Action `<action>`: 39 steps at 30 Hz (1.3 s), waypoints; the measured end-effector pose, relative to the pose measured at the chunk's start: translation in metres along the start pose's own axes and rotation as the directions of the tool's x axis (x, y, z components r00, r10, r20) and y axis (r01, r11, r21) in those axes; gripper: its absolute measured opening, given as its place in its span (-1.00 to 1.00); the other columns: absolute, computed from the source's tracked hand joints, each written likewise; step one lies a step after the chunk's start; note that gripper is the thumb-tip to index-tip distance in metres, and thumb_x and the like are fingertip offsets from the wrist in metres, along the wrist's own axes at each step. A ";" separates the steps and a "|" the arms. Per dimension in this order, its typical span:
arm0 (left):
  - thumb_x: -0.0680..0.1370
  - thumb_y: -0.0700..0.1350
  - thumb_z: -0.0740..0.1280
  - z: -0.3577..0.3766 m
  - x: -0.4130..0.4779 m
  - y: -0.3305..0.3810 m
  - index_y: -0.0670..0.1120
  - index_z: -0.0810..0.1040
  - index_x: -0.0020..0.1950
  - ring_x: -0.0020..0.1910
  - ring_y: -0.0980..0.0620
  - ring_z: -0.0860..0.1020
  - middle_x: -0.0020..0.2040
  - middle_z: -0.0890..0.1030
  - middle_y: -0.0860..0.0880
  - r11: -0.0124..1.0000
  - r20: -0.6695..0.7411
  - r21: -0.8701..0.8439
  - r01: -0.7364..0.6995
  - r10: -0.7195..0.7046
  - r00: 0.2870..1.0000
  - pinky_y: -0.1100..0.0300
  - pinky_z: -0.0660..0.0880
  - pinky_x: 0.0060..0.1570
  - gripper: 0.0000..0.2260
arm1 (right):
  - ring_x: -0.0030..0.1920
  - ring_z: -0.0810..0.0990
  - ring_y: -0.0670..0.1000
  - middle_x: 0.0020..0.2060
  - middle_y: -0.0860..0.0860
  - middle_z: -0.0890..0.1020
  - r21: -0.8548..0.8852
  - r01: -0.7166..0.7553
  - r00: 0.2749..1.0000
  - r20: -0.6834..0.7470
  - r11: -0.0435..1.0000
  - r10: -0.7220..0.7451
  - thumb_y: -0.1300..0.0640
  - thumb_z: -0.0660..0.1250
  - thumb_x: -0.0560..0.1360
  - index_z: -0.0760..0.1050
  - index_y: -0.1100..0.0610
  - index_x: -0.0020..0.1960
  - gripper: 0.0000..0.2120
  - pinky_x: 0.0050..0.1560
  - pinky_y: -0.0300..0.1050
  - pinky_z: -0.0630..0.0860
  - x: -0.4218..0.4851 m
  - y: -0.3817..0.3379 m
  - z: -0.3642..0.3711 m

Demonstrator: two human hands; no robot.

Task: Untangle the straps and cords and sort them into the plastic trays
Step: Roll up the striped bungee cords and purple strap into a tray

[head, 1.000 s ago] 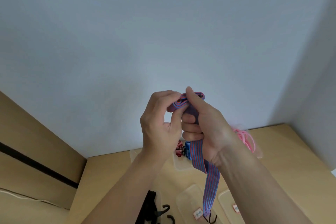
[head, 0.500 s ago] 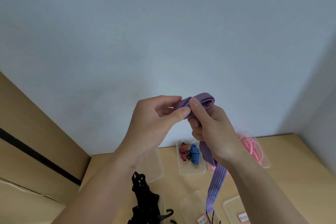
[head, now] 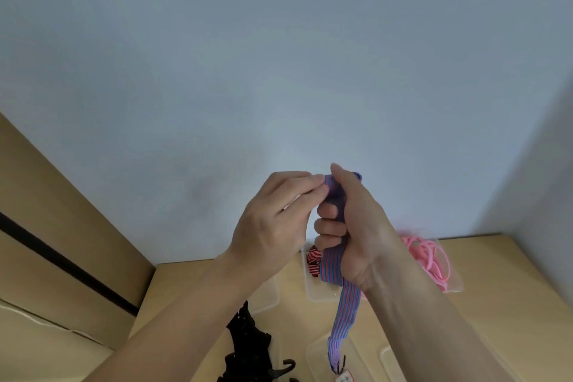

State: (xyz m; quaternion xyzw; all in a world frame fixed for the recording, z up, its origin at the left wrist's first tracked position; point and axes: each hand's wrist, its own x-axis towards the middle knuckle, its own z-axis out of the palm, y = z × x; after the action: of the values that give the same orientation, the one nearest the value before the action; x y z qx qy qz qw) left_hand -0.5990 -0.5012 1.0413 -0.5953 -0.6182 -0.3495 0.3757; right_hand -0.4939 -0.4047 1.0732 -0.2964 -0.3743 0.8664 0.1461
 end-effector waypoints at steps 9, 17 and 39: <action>0.53 0.07 0.46 -0.026 0.032 0.006 -0.13 0.68 0.05 -0.22 -0.08 0.68 -0.04 0.69 -0.07 0.188 0.604 -0.373 0.909 -0.694 0.391 -0.05 0.63 -0.06 -0.72 | -0.52 0.15 -0.03 -0.48 0.06 0.32 -0.385 0.297 0.954 0.144 0.874 -0.261 -0.07 0.16 0.66 0.45 0.27 -0.25 -0.52 -0.49 -0.19 0.14 0.000 0.003 -0.002; 0.48 -0.19 0.53 -0.032 0.038 0.004 -0.07 0.70 0.11 -0.07 -0.03 0.73 -0.06 0.75 -0.04 0.223 0.600 -0.386 0.895 -0.677 0.427 0.05 0.63 0.12 -0.79 | -0.52 0.23 -0.09 -0.48 -0.02 0.42 -0.434 0.423 0.904 0.265 0.795 -0.336 -0.09 0.08 0.70 0.48 0.30 -0.17 -0.48 -0.47 -0.29 0.20 -0.003 0.002 -0.009; 0.53 0.11 0.46 -0.037 0.044 0.011 -0.13 0.58 0.04 -0.19 -0.03 0.63 -0.14 0.65 -0.01 0.362 0.551 -0.438 0.823 -0.615 0.564 0.15 0.59 -0.20 -0.68 | -0.42 0.37 -0.02 -0.31 0.06 0.60 -0.214 0.389 0.891 0.334 0.896 -0.308 -0.05 0.12 0.68 0.63 0.20 -0.04 -0.58 -0.38 -0.08 0.09 -0.015 -0.003 -0.016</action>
State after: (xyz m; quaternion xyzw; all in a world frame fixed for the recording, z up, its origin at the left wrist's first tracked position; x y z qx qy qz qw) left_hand -0.5868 -0.5129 1.0973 -0.3931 -0.6986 -0.5788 -0.1499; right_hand -0.4720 -0.4003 1.0725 -0.1102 -0.5557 0.7991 0.2012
